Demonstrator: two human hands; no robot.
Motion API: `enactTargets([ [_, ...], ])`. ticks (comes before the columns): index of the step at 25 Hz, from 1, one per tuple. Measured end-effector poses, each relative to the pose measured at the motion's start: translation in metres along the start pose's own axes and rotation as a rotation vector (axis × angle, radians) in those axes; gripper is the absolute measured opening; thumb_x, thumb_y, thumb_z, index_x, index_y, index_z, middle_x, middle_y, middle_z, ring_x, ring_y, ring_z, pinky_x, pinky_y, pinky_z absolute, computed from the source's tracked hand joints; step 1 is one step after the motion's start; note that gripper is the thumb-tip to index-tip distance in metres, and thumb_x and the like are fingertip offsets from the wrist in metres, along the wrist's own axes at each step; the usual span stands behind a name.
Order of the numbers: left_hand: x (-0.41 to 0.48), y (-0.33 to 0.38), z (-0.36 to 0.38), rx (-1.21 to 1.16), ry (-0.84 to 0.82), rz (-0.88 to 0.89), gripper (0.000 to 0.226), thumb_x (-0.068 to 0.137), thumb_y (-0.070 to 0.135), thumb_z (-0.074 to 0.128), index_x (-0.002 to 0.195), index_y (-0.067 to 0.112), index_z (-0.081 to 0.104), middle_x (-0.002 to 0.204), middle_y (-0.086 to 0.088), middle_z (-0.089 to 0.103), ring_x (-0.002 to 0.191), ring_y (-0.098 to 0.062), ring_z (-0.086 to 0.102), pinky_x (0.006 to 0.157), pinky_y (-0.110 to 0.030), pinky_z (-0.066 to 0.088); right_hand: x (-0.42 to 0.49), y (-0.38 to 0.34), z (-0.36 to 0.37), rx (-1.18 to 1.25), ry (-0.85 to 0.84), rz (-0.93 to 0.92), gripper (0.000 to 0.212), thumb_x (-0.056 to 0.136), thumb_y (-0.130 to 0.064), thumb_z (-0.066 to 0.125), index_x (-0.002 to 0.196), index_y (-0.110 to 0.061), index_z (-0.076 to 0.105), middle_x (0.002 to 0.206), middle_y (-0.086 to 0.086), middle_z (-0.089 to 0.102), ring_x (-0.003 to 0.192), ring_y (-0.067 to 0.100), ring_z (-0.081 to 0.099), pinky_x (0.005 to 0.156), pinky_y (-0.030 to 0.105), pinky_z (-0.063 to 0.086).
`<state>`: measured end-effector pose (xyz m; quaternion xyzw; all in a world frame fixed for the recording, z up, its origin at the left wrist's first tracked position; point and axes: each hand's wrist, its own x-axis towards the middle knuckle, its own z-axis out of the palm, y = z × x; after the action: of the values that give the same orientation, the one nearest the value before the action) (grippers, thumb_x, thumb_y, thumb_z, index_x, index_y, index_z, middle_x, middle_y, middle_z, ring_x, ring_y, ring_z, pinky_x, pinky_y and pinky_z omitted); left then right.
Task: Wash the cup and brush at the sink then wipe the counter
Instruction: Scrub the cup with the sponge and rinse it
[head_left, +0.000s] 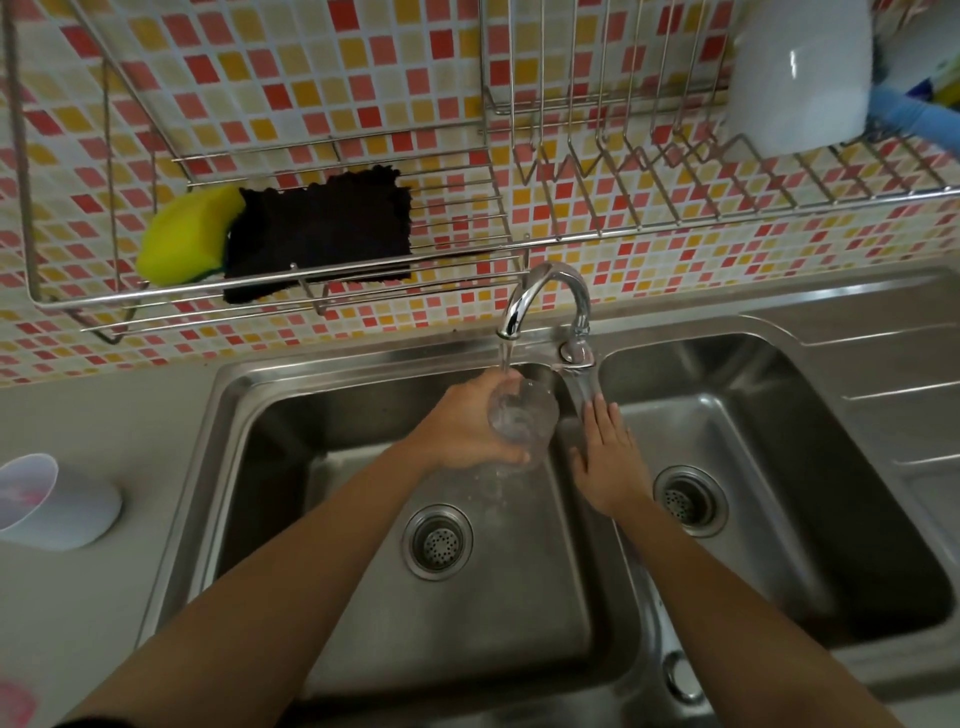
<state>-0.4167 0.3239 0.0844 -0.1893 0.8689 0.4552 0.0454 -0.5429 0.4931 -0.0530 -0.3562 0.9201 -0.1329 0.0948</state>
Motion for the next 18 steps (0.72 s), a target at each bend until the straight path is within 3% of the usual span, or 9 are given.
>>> enactTargets([
  [3, -0.002, -0.013, -0.011, 0.021, -0.120, 0.028, 0.082, 0.058, 0.017, 0.087, 0.127, 0.027, 0.043, 0.127, 0.010, 0.052, 0.116, -0.004, 0.050, 0.093, -0.021, 0.040, 0.000, 0.003, 0.000, 0.051, -0.039, -0.001, 0.066, 0.096, -0.028, 0.039, 0.149, -0.011, 0.002, 0.158, 0.010, -0.002, 0.144, 0.032, -0.005, 0.116, 0.041, 0.010],
  [8, -0.001, -0.018, -0.016, -0.029, -0.129, -0.016, 0.080, 0.059, 0.020, 0.087, 0.126, 0.029, 0.045, 0.128, 0.011, 0.052, 0.118, -0.006, 0.049, 0.096, -0.026, 0.040, 0.000, 0.004, -0.001, 0.061, -0.048, -0.004, 0.068, 0.095, -0.027, 0.041, 0.149, -0.011, 0.002, 0.158, 0.009, -0.002, 0.145, 0.031, -0.002, 0.117, 0.045, 0.016],
  [12, 0.000, -0.019, -0.015, -0.022, -0.192, -0.093, 0.074, 0.057, 0.023, 0.088, 0.119, 0.030, 0.047, 0.122, 0.008, 0.059, 0.104, -0.009, 0.058, 0.093, -0.032, 0.047, 0.000, 0.005, -0.002, 0.071, -0.056, -0.010, 0.067, 0.096, -0.025, 0.040, 0.148, -0.009, 0.001, 0.158, 0.011, -0.003, 0.144, 0.032, -0.002, 0.116, 0.041, 0.012],
  [18, 0.000, -0.018, -0.020, 0.117, -0.202, -0.120, 0.074, 0.056, 0.026, 0.087, 0.121, 0.026, 0.051, 0.116, 0.009, 0.060, 0.098, -0.010, 0.059, 0.080, -0.024, 0.046, 0.002, 0.005, -0.001, 0.029, -0.050, -0.014, 0.067, 0.097, -0.029, 0.037, 0.148, -0.007, 0.000, 0.157, 0.012, -0.004, 0.145, 0.030, -0.004, 0.116, 0.038, 0.009],
])
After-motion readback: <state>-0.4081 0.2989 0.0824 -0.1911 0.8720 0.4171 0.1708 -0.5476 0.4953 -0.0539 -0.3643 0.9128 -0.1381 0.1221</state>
